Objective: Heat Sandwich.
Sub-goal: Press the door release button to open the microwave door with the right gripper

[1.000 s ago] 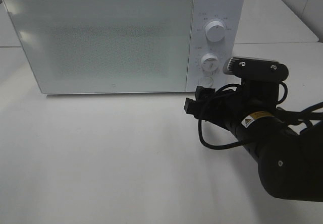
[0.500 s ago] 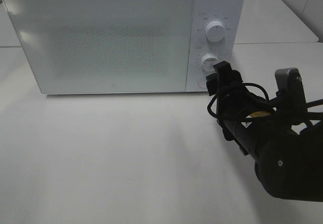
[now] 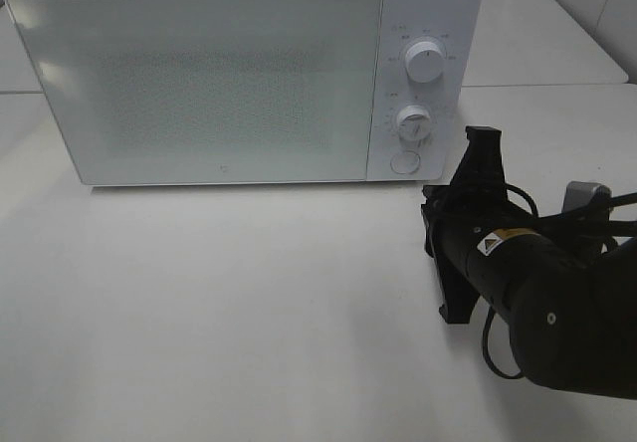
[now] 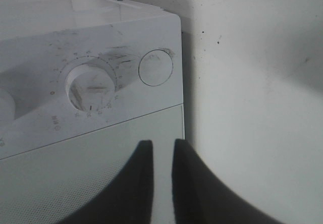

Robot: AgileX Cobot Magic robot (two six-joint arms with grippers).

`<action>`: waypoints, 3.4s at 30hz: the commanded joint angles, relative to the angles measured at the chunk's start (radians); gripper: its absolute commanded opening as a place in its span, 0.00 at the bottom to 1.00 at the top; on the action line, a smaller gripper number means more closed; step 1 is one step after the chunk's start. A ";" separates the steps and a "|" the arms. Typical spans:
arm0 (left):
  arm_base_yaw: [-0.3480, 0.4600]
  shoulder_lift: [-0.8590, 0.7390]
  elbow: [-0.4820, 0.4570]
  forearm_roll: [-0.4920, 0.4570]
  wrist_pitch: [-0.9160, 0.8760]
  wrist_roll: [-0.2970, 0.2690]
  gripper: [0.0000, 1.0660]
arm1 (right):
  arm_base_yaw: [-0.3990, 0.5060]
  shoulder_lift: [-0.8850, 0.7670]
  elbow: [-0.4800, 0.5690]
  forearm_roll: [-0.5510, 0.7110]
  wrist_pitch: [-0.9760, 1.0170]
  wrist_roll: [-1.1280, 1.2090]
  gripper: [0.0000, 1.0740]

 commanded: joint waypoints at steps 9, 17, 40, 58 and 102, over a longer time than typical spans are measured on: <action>0.002 -0.023 0.003 -0.004 -0.016 -0.003 0.95 | -0.005 0.004 -0.009 -0.003 0.008 -0.012 0.00; 0.002 -0.023 0.003 -0.004 -0.016 -0.003 0.95 | -0.065 0.019 -0.044 -0.076 0.042 -0.033 0.00; 0.002 -0.023 0.003 -0.004 -0.016 -0.003 0.95 | -0.203 0.224 -0.284 -0.220 0.135 -0.043 0.00; 0.002 -0.023 0.003 -0.004 -0.016 -0.003 0.95 | -0.285 0.295 -0.416 -0.239 0.189 -0.106 0.00; 0.002 -0.023 0.003 -0.004 -0.016 -0.003 0.95 | -0.306 0.393 -0.585 -0.189 -0.093 -0.146 0.00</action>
